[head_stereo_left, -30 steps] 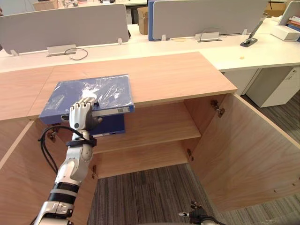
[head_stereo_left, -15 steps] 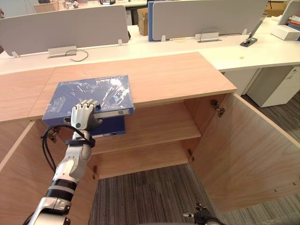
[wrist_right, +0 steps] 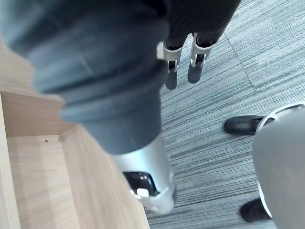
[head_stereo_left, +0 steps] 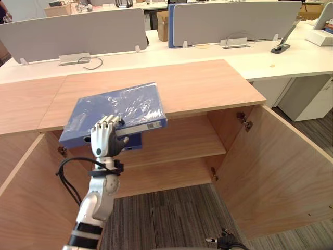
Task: Walk over to the cabinet, pick up the folder, carry it to the office cabinet, place the folder inside the office cabinet, then close the office cabinet door
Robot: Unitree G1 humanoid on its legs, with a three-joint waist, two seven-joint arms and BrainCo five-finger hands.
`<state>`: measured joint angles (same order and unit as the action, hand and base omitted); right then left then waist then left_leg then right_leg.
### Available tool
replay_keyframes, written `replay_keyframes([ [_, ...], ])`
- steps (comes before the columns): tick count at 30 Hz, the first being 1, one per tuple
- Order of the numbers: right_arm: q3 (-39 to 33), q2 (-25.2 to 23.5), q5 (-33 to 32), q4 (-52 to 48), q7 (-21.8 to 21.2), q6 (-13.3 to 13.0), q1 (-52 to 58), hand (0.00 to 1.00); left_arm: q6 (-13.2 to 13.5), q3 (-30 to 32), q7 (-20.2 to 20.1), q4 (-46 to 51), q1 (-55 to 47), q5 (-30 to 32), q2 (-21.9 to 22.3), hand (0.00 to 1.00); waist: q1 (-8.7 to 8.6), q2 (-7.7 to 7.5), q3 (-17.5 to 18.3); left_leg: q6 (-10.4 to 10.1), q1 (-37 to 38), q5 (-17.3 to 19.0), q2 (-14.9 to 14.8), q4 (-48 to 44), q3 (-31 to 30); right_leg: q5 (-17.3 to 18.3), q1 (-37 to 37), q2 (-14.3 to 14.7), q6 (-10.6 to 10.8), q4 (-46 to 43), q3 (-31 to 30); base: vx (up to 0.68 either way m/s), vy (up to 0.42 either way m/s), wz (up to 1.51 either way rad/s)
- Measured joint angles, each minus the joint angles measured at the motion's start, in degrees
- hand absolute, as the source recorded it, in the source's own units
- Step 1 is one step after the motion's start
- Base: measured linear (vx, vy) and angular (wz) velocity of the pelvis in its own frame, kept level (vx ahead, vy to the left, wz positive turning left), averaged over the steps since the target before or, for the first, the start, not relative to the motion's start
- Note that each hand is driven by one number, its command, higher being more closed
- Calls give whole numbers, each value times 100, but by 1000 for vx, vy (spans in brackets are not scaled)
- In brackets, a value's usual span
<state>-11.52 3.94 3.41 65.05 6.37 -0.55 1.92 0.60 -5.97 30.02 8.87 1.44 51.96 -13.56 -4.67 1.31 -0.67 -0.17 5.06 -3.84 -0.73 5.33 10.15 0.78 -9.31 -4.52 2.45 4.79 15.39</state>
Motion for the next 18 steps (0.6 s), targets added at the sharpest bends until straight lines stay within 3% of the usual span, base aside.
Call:
replay_keyframes([
  [5, -245, -29, -132, -1, 121, 42, 46, 0, 274, -121, 117, 600, -554, -422, 314, 100, 132, -5, -29, -2, 0, -29, 1, 2, -107, 8, -56, 4, 6, -1, 103, -35, -7, 12],
  [13, -164, -183, -1281, 3, 290, -125, 124, 0, 982, -416, 208, 1563, -1263, -1707, 608, 100, 289, -67, -70, -6, -125, -45, 11, -1, -214, 45, 27, -71, 52, -65, 154, -22, 10, 7],
  [16, 418, -222, -1565, -702, 365, -162, 315, 0, 1169, -312, 162, 2033, -1501, -2501, 725, 100, 310, -66, -70, 5, -214, -52, 26, -2, -221, 61, 140, -91, 73, -120, 154, 0, 0, 0],
  [18, 971, -330, -1533, -2008, 377, -176, 690, 0, 1238, -144, 118, 2436, -1720, -3210, 883, 100, 268, -105, -87, 13, -216, -56, 24, -6, -217, 71, 150, -90, 70, -133, 151, 0, 0, 0],
])
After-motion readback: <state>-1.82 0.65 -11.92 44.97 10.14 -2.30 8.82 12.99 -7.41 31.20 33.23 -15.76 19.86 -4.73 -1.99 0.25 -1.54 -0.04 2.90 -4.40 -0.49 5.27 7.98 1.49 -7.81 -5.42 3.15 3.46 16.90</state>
